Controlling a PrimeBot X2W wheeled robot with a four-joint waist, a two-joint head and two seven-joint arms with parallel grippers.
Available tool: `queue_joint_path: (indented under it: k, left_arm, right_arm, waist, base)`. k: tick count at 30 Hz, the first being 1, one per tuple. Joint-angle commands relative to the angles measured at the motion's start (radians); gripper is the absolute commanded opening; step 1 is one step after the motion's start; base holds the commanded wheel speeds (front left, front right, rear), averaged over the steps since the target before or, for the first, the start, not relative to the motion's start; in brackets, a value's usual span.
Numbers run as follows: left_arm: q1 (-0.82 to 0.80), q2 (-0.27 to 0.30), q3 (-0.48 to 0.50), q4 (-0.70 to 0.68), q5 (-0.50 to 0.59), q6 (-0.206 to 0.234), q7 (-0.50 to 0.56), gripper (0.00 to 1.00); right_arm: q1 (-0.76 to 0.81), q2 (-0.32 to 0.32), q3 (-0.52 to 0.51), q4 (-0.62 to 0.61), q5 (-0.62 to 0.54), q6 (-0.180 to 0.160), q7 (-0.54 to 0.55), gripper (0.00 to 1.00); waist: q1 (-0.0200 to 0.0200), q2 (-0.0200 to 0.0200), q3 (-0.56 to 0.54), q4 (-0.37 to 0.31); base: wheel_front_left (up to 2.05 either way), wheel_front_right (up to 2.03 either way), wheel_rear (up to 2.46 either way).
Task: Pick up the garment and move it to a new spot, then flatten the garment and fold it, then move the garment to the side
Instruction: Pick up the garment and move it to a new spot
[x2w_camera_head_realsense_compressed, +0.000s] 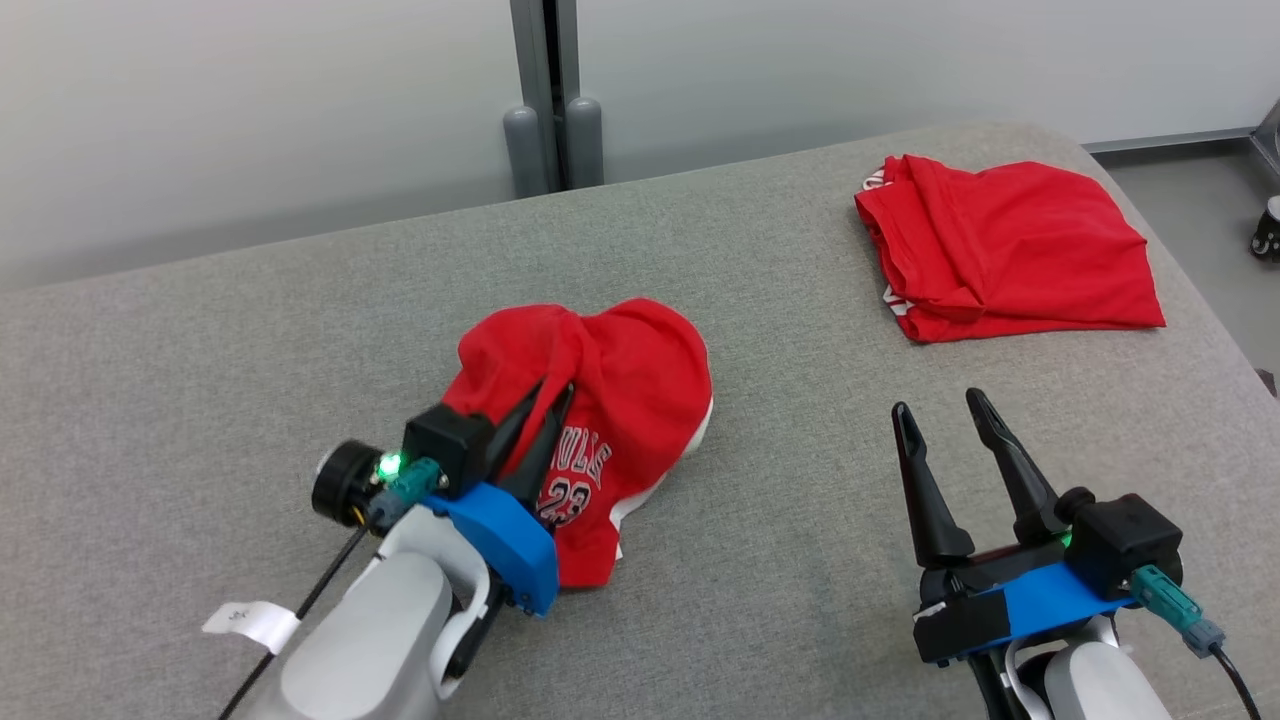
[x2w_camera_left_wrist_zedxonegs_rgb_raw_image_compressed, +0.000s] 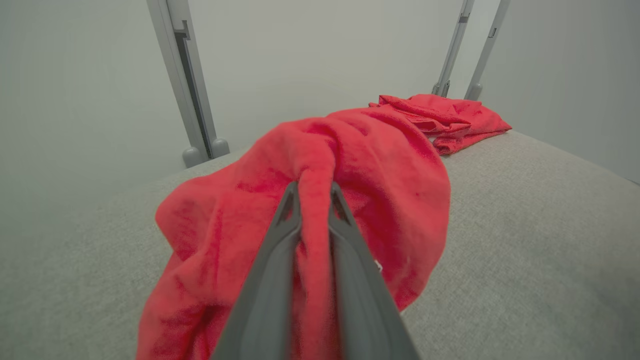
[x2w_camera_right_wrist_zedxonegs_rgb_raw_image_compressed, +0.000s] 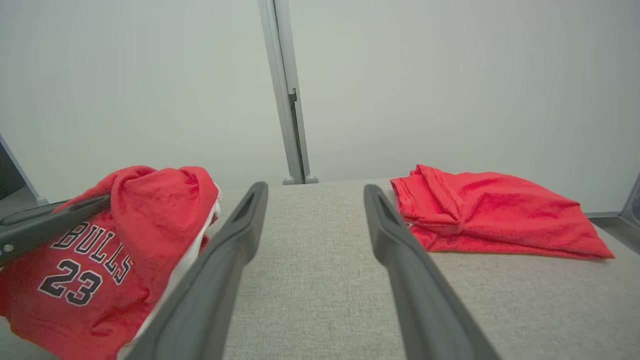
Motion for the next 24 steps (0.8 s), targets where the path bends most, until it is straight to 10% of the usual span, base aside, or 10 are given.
queue_joint_path:
  k: [1, 3, 24]
  left_arm:
    - [0.02, -0.01, -0.005, 0.018, 0.0, 0.003, -0.013, 0.08]
    - [0.034, -0.024, -0.009, 0.044, -0.001, 0.002, -0.027, 1.0]
    - [0.244, 0.025, 0.321, -0.281, 0.113, 0.126, -0.06, 1.0]
  right_arm:
    - [0.004, 0.0, 0.0, 0.005, -0.003, 0.0, -0.004, 1.0]
    - [0.007, 0.0, 0.001, 0.007, -0.006, 0.0, -0.001, 1.0]
    - [0.09, -0.001, -0.085, -0.01, -0.028, 0.0, 0.025, 1.0]
  waist:
    - [0.0001, 0.0, -0.004, 0.007]
    - [0.0001, 0.0, -0.012, 0.013]
    - [0.0001, 0.0, -0.121, 0.13]
  base:
    - [0.0, 0.0, 0.0]
    - [0.0, 0.0, 0.0]
    - [0.0, 0.0, 0.0]
